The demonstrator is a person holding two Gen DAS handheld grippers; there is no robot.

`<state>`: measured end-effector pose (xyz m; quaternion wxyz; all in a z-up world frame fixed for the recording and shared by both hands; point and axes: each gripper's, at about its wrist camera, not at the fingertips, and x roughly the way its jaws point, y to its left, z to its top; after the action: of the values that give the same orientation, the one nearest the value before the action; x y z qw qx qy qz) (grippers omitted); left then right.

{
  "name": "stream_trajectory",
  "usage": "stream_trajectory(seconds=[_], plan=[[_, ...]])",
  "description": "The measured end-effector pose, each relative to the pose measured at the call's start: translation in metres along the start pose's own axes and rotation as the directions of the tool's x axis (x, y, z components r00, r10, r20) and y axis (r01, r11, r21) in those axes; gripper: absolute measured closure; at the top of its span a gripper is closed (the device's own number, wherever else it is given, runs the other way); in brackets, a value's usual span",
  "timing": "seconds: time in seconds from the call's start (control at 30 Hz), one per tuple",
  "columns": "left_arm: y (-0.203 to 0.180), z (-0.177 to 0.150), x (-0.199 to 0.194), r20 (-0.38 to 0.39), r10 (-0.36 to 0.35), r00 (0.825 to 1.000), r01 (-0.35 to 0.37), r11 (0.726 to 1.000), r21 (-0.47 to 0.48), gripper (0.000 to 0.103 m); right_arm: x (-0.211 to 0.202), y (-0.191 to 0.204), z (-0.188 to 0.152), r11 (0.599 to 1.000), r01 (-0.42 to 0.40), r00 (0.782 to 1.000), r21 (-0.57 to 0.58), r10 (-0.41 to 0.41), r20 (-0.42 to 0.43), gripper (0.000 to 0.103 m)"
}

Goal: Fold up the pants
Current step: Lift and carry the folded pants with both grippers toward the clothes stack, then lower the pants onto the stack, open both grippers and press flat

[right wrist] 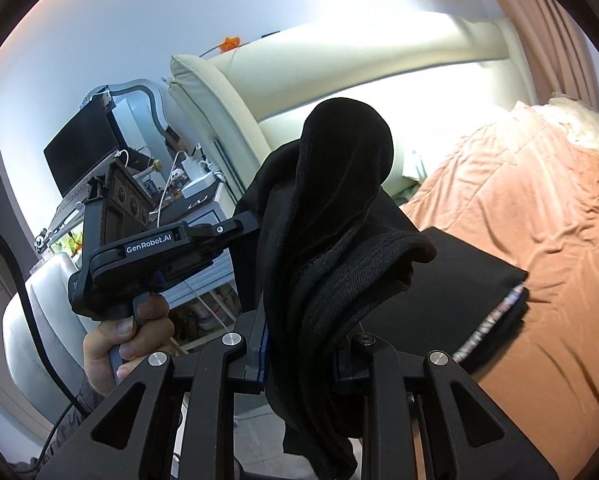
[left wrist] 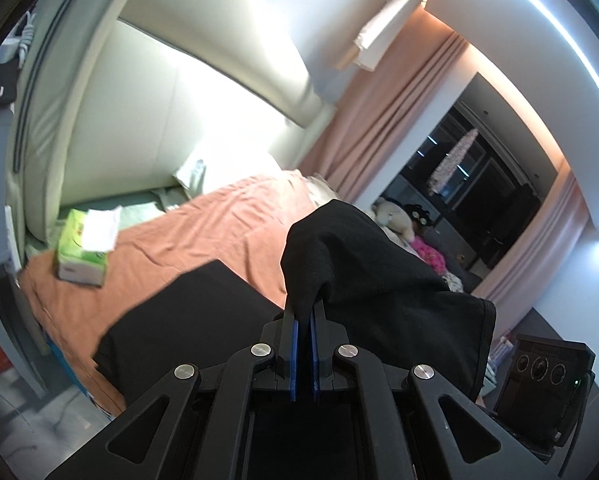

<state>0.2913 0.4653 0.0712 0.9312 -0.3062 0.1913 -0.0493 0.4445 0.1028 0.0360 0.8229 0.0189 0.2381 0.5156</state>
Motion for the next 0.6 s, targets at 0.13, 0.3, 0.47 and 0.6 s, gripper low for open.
stream_trajectory(seconds=[0.13,0.3,0.47,0.6], plan=[[0.016,0.010,0.008,0.007,0.035,0.999,-0.035,0.999,0.000,0.099,0.026,-0.005,0.008,1.000,-0.009,1.000,0.000,0.009,-0.014,0.084],[0.030,0.021,0.033,-0.009,0.066,0.998,-0.066,0.998,0.000,0.099,0.051,-0.021,0.014,1.000,-0.008,1.000,0.021,0.008,-0.014,0.084],[0.040,0.027,0.076,-0.061,0.101,0.993,-0.100,0.995,0.017,0.099,0.074,-0.045,0.020,0.999,0.021,1.000,0.029,-0.021,-0.022,0.084],[0.048,0.027,0.114,-0.102,0.122,0.987,-0.121,0.992,0.018,0.099,0.094,-0.066,0.026,0.997,0.052,0.998,0.053,-0.051,-0.034,0.084]])
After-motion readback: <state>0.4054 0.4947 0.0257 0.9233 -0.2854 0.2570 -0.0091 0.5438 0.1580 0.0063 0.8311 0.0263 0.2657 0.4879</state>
